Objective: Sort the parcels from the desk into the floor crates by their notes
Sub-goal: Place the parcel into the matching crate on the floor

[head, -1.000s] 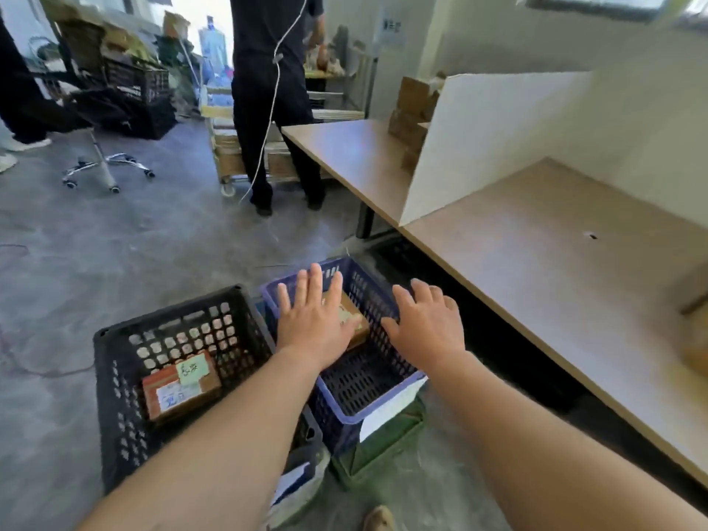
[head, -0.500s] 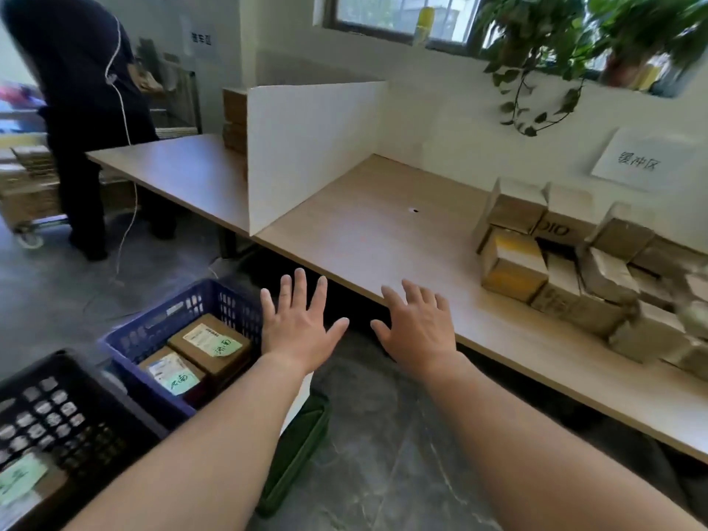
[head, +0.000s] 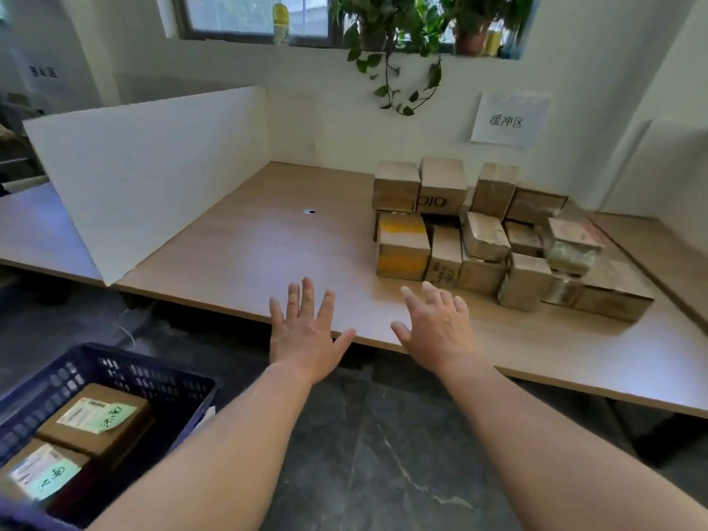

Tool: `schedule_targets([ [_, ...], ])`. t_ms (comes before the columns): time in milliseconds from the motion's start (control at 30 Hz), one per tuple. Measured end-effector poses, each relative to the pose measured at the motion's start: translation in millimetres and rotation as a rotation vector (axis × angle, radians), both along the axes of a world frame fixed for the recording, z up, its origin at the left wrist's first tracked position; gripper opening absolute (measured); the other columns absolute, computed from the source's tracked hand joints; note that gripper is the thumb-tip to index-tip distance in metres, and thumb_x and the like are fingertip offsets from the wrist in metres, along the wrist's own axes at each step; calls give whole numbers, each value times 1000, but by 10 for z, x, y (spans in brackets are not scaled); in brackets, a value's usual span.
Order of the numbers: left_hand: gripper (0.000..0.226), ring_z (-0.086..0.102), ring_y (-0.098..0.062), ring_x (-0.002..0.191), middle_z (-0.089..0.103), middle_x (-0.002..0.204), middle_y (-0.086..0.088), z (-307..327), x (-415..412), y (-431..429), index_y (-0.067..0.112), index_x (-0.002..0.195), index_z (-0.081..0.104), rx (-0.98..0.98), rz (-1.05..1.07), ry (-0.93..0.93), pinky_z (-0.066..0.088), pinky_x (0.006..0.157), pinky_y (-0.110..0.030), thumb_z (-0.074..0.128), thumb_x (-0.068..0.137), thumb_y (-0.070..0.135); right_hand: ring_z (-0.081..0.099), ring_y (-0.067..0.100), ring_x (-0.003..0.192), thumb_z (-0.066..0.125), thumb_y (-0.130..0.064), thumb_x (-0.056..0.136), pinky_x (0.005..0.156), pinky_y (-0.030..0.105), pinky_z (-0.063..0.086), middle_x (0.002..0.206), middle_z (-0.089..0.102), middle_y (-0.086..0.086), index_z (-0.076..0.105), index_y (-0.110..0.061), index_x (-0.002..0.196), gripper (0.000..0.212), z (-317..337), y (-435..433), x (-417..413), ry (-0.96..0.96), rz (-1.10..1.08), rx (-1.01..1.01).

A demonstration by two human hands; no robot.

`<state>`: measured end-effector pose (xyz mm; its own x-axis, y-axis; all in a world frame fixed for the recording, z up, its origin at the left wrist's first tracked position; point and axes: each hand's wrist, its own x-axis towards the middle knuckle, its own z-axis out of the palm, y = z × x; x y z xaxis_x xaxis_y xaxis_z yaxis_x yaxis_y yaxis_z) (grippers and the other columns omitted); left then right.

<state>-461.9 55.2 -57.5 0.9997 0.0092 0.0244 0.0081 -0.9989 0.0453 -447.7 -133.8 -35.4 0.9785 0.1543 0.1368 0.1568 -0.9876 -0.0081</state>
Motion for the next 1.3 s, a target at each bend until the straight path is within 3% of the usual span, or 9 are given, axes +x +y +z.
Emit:
schedule_targets([
  [300,79,-28,-28,143,-28,157,-9,16,884,-1910,29,153,-14,62,-170,-34,-15,115,-50,18,93,69,23,28,144,42,-53,96,118,46,20,158,21,11,20,-27,152,66,-23,-1837,695,15,-131,32],
  [533,77,-25,-29,144,-24,159,-10,-112,1217,-2859,27,153,-12,109,-224,13,-14,117,-48,17,95,67,24,29,144,40,-52,97,117,46,21,158,20,12,19,-27,152,64,-191,-2861,986,66,-195,46],
  [900,76,-23,-27,145,-23,159,-12,-209,2063,-3472,26,153,-11,82,-327,-1,-10,119,-46,20,96,65,24,28,143,41,-52,97,115,44,23,157,23,11,20,-26,152,64,-352,-3430,1540,91,-304,116],
  [1300,76,-24,-27,145,-24,158,-12,12,3646,-3697,25,153,-12,-9,-422,-12,-10,120,-45,22,97,63,26,28,142,43,-51,97,114,44,25,156,26,9,24,-28,150,61,-115,-3572,2874,73,-411,96],
])
